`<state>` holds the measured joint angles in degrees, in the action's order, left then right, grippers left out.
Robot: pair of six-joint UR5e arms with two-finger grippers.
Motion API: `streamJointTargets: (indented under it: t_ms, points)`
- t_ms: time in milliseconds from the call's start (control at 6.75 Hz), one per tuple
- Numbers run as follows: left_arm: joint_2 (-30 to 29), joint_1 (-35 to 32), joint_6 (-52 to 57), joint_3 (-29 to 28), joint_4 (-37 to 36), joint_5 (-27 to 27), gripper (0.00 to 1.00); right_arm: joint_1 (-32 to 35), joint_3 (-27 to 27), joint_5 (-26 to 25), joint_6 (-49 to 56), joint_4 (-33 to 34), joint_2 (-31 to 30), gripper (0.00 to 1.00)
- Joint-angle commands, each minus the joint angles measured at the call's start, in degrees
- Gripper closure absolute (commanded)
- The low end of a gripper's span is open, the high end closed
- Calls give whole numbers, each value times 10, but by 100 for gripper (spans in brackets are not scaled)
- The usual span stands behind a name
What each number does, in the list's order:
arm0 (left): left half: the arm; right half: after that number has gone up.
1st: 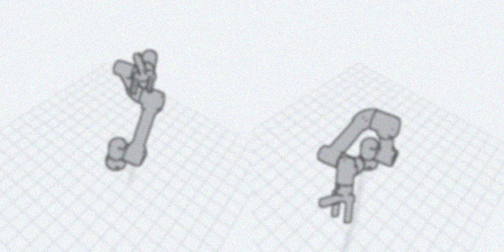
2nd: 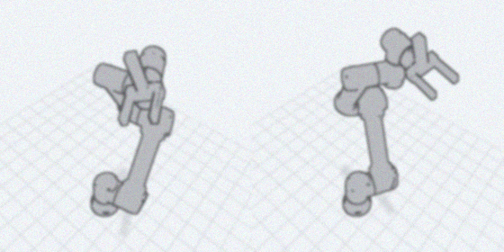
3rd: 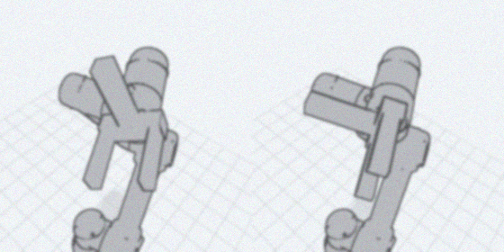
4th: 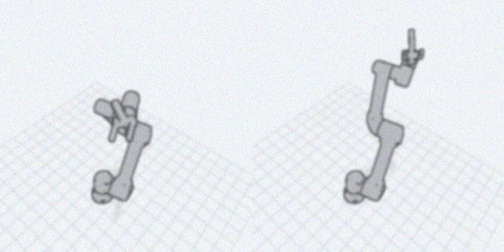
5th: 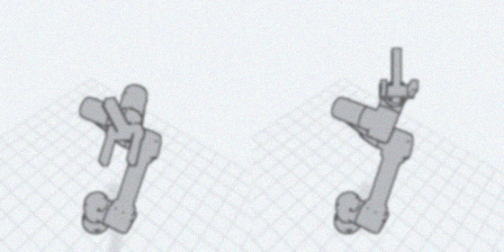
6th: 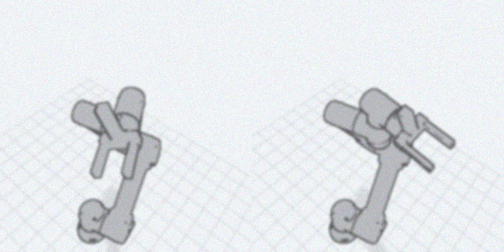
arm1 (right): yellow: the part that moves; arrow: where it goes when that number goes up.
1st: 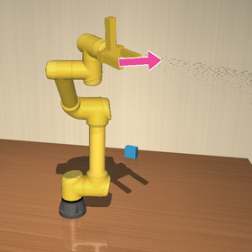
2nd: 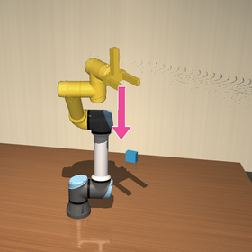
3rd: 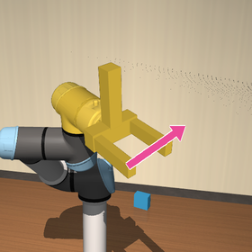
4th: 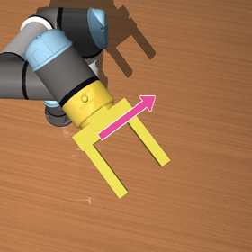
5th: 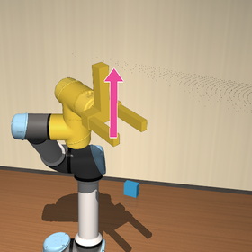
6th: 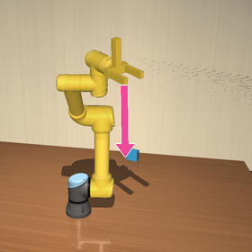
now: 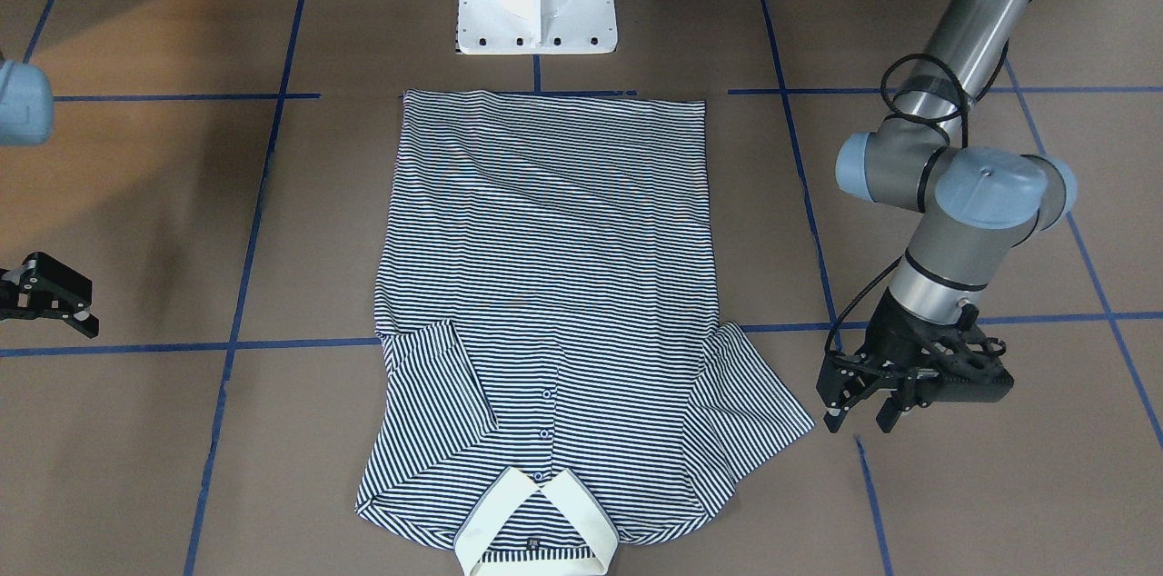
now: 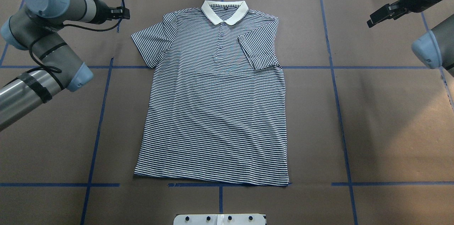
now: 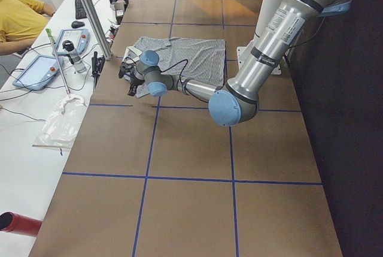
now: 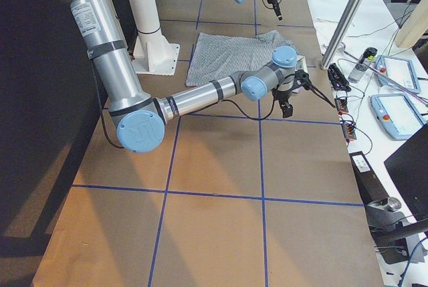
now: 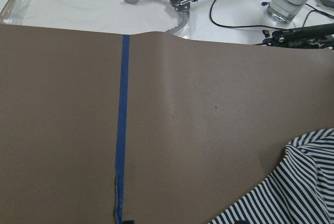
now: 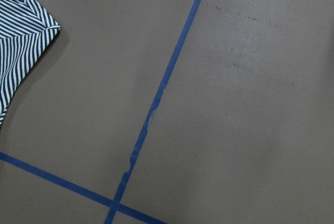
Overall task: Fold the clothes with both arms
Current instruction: 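Withdraw the right gripper while moving the left gripper to the other sleeve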
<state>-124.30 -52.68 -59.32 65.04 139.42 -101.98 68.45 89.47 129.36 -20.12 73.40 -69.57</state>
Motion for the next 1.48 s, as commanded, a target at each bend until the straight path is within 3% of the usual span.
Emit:
streamJointTargets:
  t_ms: [0, 1037, 1185, 1333]
  points:
    - [-30, 23, 1, -55, 1, 33, 30, 0, 0, -2, 0, 0, -1, 0]
    - [-31, 51, 10, -65, 3, 32, 34, 0, -3, -3, 1, 0, -13, 0]
    - [-31, 52, 10, -65, 3, 32, 40, 0, -3, -3, 1, 0, -13, 0]
    - [-28, 52, 10, -65, 9, 33, 77, 0, -3, -3, 1, 0, -13, 0]
